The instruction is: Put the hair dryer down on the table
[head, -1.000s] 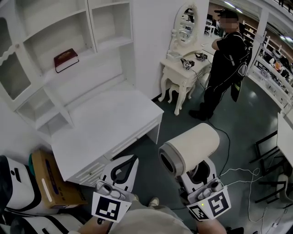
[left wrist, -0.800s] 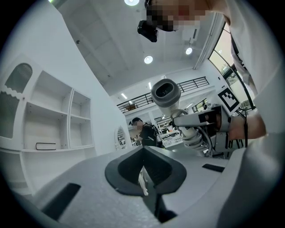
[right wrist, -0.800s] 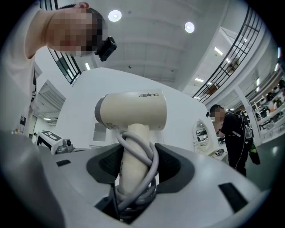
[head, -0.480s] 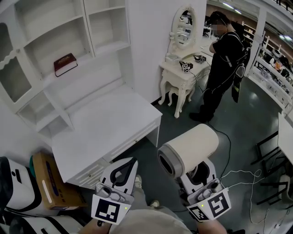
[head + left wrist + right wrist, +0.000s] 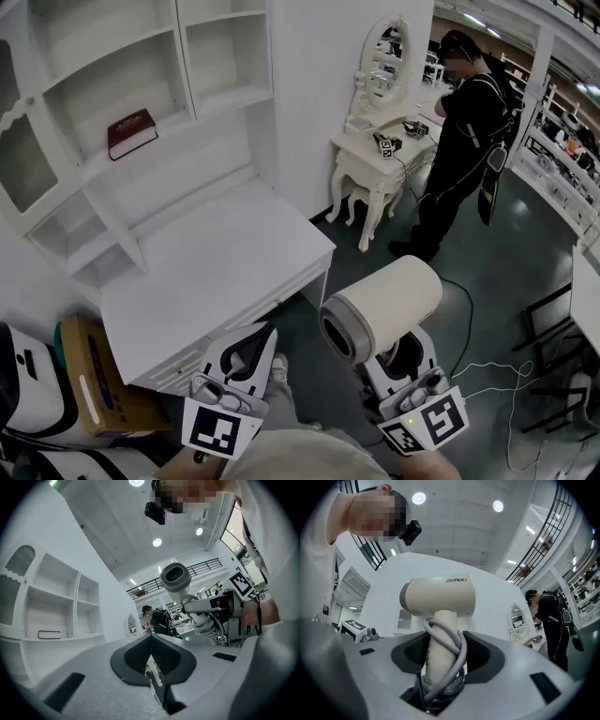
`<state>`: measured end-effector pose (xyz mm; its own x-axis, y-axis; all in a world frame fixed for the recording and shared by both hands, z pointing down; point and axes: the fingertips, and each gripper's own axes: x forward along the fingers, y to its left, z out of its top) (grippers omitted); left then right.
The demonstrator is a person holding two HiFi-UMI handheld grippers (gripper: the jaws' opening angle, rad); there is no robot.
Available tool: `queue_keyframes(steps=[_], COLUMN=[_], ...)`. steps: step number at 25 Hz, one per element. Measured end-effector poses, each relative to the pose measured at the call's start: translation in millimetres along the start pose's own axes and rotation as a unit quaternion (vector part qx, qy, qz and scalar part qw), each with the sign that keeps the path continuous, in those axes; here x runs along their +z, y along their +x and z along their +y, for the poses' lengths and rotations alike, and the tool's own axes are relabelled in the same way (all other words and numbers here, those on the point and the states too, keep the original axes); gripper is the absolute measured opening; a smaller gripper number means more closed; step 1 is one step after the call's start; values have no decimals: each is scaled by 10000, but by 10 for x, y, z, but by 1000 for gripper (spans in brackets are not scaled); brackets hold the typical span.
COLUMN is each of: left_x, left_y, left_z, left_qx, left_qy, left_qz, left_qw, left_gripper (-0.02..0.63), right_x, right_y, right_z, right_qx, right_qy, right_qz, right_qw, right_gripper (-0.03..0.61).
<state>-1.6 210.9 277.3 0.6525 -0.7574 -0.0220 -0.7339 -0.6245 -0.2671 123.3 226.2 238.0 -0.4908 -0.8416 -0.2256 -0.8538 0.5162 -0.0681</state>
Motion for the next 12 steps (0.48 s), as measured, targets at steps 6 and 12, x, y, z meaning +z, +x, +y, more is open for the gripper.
queue_keyframes(steps=[6,12], left_x=[-190,-381], left_y=[468,1002], left_z=[373,827], left_qx=[-45,-157], left_qy=[-18,-239], left_qz=[19,61], left_qw=[10000,9996], left_gripper=[12,12], right_x=[-153,-271], right_y=[533,1122], right_z=[-251,-568], right_qx=[36,-113], right_qy=[3,-97], right_qz=[63,238], right_qw=[10000,9996], right_gripper=[207,207])
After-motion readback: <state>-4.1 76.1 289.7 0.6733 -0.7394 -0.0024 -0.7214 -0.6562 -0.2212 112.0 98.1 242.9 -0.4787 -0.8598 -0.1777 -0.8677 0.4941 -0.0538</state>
